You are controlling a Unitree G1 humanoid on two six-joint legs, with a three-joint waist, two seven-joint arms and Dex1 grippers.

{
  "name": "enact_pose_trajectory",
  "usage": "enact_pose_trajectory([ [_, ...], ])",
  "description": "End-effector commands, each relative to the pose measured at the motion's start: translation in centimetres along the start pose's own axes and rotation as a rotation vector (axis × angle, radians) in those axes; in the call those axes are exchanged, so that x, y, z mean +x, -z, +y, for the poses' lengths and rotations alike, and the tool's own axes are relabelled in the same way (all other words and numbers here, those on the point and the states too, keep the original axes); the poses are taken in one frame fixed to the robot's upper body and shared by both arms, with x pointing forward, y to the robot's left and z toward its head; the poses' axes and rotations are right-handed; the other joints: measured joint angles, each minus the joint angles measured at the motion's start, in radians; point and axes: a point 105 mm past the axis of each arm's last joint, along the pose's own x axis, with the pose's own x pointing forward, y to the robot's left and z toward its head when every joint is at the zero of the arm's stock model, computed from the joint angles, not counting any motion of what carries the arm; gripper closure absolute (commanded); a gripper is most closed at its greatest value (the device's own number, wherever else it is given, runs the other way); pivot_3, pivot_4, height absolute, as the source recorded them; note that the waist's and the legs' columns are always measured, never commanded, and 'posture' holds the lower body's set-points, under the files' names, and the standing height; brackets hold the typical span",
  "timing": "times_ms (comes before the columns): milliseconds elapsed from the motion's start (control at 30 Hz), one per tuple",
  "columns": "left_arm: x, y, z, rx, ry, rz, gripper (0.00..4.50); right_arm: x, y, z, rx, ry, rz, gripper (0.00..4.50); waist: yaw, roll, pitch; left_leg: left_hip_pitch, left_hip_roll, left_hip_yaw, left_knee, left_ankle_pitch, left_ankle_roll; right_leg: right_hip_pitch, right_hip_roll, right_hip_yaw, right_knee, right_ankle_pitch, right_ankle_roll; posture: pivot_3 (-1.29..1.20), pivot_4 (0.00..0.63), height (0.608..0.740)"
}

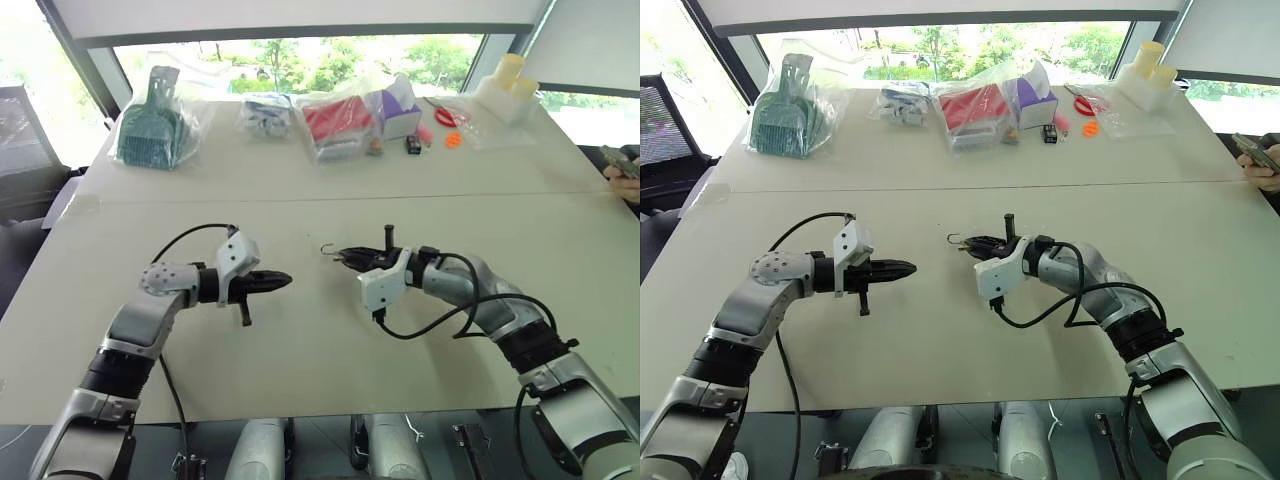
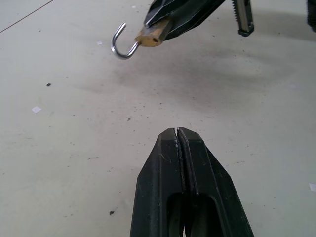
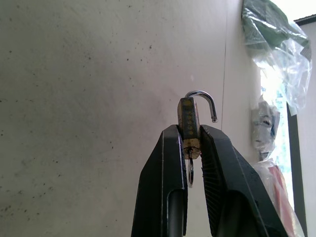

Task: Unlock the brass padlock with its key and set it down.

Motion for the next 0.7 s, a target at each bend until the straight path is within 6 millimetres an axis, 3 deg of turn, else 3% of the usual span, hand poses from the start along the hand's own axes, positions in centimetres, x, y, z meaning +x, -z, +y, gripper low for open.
enact_pose_trajectory([
  [33,0.0,-0.8,-0.6,0.059,-0.011,-0.019,4.50,0.1,-0.3,-0.8,-0.028,0.034,-0.017,4.03,-0.001,0.000,0.000,0.000,0.000,0.000,0.000,0.000,0.000,0.000,0.000,0.000,0.000,0.000,0.000,0.00,0.150,0.740],
  [100,-0.1,-0.8,-0.9,0.055,-0.016,-0.023,4.50,-0.1,-0.4,-0.6,-0.020,0.027,-0.022,3.23,-0.002,0.000,0.000,0.000,0.000,0.000,0.000,0.000,0.000,0.000,0.000,0.000,0.000,0.000,0.000,0.00,0.150,0.740],
  [267,-0.3,-0.8,-1.2,0.053,-0.022,-0.024,4.50,-1.1,-0.7,-0.2,0.009,-0.013,-0.036,0.73,0.001,0.000,0.000,0.000,0.000,0.000,0.000,0.000,0.000,0.000,0.000,0.000,0.000,0.000,0.000,0.00,0.150,0.740],
  [333,-0.5,-1.0,-1.1,0.059,-0.031,-0.024,4.50,-2.0,-0.7,-0.8,0.025,-0.016,-0.034,0.06,0.001,0.000,0.000,0.000,0.000,0.000,0.000,0.000,0.000,0.000,0.000,0.000,0.000,0.000,0.000,0.00,0.150,0.740],
  [500,-1.4,-1.5,-0.5,0.077,-0.068,-0.025,4.50,-4.2,-1.0,-2.3,0.150,-0.002,-0.012,0.06,0.002,0.000,0.000,0.000,0.001,0.000,0.000,0.000,0.000,0.000,0.000,0.000,0.000,0.000,0.000,0.00,0.150,0.740],
  [700,-2.3,-2.2,-0.1,0.098,-0.097,-0.023,4.50,-6.2,-0.8,-2.7,0.347,-0.030,0.027,0.06,0.002,0.000,0.000,0.001,0.002,-0.001,0.000,0.000,0.000,0.000,0.000,0.000,0.000,0.000,0.000,0.00,0.150,0.740],
])
